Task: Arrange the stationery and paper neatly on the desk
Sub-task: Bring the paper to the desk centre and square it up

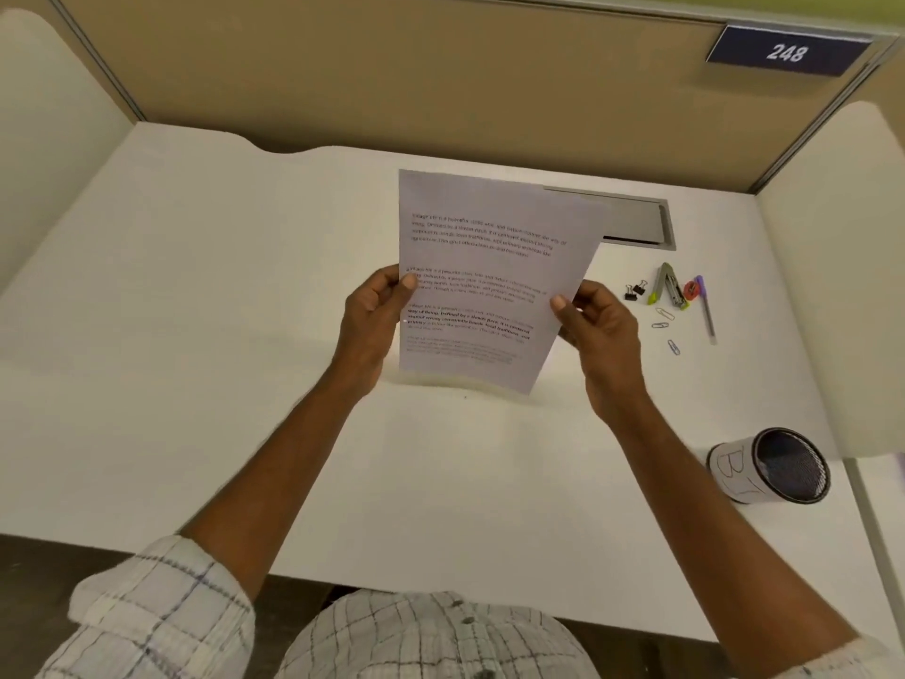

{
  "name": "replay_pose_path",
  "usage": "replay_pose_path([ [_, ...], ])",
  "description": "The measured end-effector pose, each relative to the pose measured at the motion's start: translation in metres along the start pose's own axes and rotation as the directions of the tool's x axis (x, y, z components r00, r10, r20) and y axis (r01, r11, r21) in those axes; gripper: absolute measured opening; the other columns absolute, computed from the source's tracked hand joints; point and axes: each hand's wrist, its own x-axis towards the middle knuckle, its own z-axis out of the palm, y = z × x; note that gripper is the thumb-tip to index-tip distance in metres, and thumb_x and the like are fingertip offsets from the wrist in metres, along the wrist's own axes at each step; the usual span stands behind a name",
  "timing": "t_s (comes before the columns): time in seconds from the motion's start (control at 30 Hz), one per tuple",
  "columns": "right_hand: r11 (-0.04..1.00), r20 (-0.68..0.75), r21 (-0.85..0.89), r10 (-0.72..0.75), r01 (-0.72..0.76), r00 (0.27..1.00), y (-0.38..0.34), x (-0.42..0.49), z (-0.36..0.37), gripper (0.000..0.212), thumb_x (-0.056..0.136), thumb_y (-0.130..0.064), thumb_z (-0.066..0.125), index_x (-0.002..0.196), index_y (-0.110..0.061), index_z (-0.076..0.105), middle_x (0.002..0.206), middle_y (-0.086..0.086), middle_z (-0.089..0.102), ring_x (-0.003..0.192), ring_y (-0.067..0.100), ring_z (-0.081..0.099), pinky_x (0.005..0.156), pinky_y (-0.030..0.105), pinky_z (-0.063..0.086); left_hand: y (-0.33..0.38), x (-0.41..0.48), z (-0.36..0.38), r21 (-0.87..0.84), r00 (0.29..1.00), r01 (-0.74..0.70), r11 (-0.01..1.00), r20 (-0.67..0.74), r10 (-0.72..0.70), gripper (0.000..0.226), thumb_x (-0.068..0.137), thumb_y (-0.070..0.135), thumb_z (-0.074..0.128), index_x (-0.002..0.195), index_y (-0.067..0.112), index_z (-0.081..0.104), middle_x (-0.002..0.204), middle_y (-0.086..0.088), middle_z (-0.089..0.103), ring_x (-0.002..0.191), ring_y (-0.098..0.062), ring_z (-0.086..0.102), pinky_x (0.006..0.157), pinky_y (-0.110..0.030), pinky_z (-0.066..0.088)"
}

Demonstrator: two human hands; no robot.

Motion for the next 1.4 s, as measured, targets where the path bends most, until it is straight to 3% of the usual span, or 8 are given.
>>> replay_pose_path([
  [0.23,0.969,0.186,-0.246,0.052,-0.005,0.981,0.017,-0.027,0.004,0.041,0.096,-0.019,0.064,0.135,-0.025,0.052,0.129,-0.007,0.066,0.121,0.013,0.06,0.103,0.037,0.05,-0.001,-0.024,-0.001,0.234,0.99,-0.06,0.97,0.138,0.027,0.031,0.108,0.025,0.046,0.135,0.018,0.059,0.123,0.004,0.071,0.11,-0.004,0.068,0.09,-0.02,0.053],
  [0.33,0.945,0.134,-0.327,0.012,0.033,0.991,0.019,-0.04,0.015,0.038,0.1,-0.016,0.057,0.137,-0.024,0.051,0.127,-0.011,0.066,0.116,0.005,0.061,0.095,0.028,0.052,-0.001,-0.03,0.001,0.289,0.985,-0.099,0.952,0.164,0.053,0.032,0.109,0.024,0.043,0.135,0.017,0.06,0.125,0.0,0.07,0.115,-0.014,0.066,0.097,-0.034,0.056],
  [0.43,0.918,0.034,-0.383,-0.092,0.098,0.995,0.014,-0.047,0.02,0.033,0.102,-0.013,0.051,0.134,-0.019,0.055,0.125,-0.006,0.067,0.114,0.012,0.063,0.094,0.035,0.055,0.005,-0.036,-0.004,0.271,0.985,-0.128,0.954,0.144,0.091,0.029,0.109,0.026,0.042,0.128,0.015,0.062,0.118,-0.003,0.072,0.109,-0.02,0.069,0.094,-0.043,0.059],
  [0.73,0.901,-0.136,-0.411,-0.211,0.139,0.968,0.011,-0.085,0.037,0.032,0.102,-0.007,0.047,0.13,-0.016,0.058,0.119,-0.004,0.069,0.107,0.01,0.065,0.086,0.022,0.055,0.011,-0.058,-0.034,0.194,0.964,-0.154,0.969,0.243,0.105,0.028,0.108,0.024,0.046,0.121,0.042,0.063,0.12,0.006,0.073,0.109,-0.009,0.068,0.091,-0.022,0.057],
  [0.87,0.875,-0.084,-0.476,-0.148,0.091,0.985,0.028,-0.096,0.045,0.033,0.102,-0.008,0.048,0.132,-0.016,0.058,0.122,-0.004,0.068,0.11,0.009,0.064,0.092,0.025,0.056,0.002,-0.064,-0.045,0.265,0.957,-0.116,0.957,0.287,0.037,0.031,0.108,0.019,0.046,0.132,0.03,0.062,0.119,0.015,0.071,0.106,0.009,0.065,0.087,-0.01,0.051],
  [1.07,0.905,-0.145,-0.41,-0.182,0.108,0.973,0.01,-0.099,0.044,0.032,0.101,-0.004,0.048,0.128,-0.016,0.06,0.119,-0.003,0.07,0.109,0.013,0.066,0.091,0.027,0.055,0.016,-0.07,-0.049,0.188,0.97,-0.107,0.976,0.236,0.061,0.029,0.108,0.024,0.048,0.124,0.041,0.066,0.124,0.01,0.072,0.119,-0.011,0.066,0.106,-0.036,0.051],
  [1.27,0.905,-0.12,-0.39,-0.231,0.168,0.965,0.004,-0.122,0.039,0.024,0.101,-0.002,0.05,0.118,-0.013,0.063,0.106,-0.01,0.072,0.095,0.007,0.066,0.08,0.015,0.049,0.023,-0.091,-0.051,0.197,0.979,-0.104,0.975,0.19,0.066,0.029,0.107,0.021,0.05,0.121,0.042,0.064,0.118,0.017,0.074,0.111,0.002,0.066,0.094,-0.013,0.049],
  [1.4,0.888,-0.041,-0.45,-0.13,0.098,0.991,0.034,-0.134,0.035,0.028,0.101,-0.002,0.051,0.122,-0.015,0.063,0.105,-0.027,0.07,0.094,-0.001,0.066,0.077,0.01,0.047,-0.005,-0.102,-0.052,0.312,0.987,-0.052,0.949,0.163,0.0,0.032,0.106,0.014,0.05,0.134,0.024,0.063,0.117,0.02,0.07,0.104,0.017,0.063,0.084,-0.001,0.044],
])
